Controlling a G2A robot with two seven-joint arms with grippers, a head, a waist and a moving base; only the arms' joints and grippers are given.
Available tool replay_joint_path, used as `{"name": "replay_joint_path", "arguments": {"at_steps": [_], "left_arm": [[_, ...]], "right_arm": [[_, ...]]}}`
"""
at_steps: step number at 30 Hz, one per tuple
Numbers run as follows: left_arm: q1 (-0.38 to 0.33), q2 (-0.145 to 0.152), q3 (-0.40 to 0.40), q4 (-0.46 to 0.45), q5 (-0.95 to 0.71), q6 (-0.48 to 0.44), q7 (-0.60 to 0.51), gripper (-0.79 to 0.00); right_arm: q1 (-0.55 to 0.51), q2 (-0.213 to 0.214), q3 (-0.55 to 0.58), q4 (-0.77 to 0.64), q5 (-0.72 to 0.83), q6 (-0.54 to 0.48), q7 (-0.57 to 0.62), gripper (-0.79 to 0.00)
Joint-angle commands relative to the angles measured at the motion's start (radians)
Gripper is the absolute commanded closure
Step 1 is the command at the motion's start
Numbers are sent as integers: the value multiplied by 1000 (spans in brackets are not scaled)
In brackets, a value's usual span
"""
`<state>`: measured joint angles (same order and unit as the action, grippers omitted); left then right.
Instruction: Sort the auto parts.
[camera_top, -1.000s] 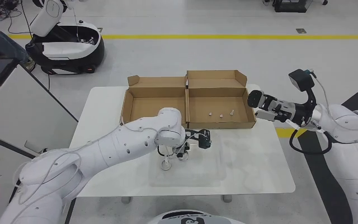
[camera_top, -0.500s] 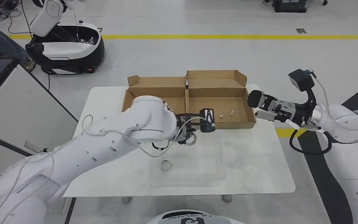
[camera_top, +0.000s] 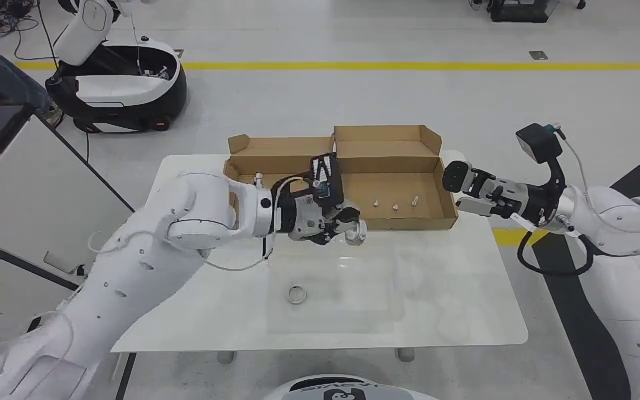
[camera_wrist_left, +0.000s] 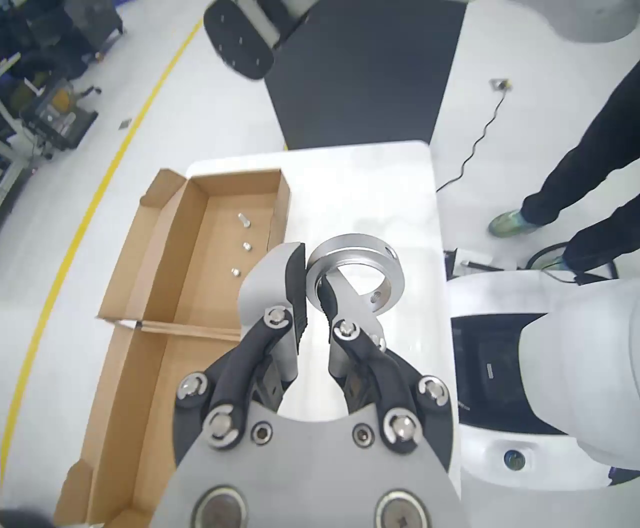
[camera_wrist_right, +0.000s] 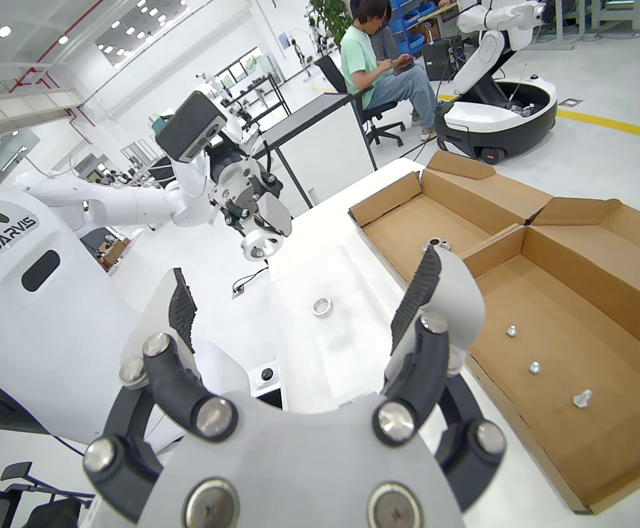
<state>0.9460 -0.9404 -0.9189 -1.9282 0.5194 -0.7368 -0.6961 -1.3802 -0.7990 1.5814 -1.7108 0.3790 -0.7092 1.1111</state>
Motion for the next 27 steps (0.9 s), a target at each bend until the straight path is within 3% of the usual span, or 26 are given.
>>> {"name": "replay_joint_path", "arguments": {"at_steps": [1, 5, 11, 17, 23, 27], "left_arm": [[40, 5, -35, 23, -38, -97, 112, 0], [92, 10, -96, 69, -70, -270, 283, 0], [128, 10, -122, 49, -111, -276, 516, 0], [125, 10, -94, 32, -126, -276, 747, 0], [108, 23, -43, -10, -38, -276, 1020, 0], [92, 47, -5, -34, 100, -276, 1217, 0]], "right_arm": [[0, 0, 0, 0, 0, 0, 0, -785], [0, 0, 0, 0, 0, 0, 0, -785], [0, 0, 0, 0, 0, 0, 0, -785], [0, 0, 0, 0, 0, 0, 0, -785], [0, 0, 0, 0, 0, 0, 0, -785], [0, 0, 0, 0, 0, 0, 0, -785]]}}
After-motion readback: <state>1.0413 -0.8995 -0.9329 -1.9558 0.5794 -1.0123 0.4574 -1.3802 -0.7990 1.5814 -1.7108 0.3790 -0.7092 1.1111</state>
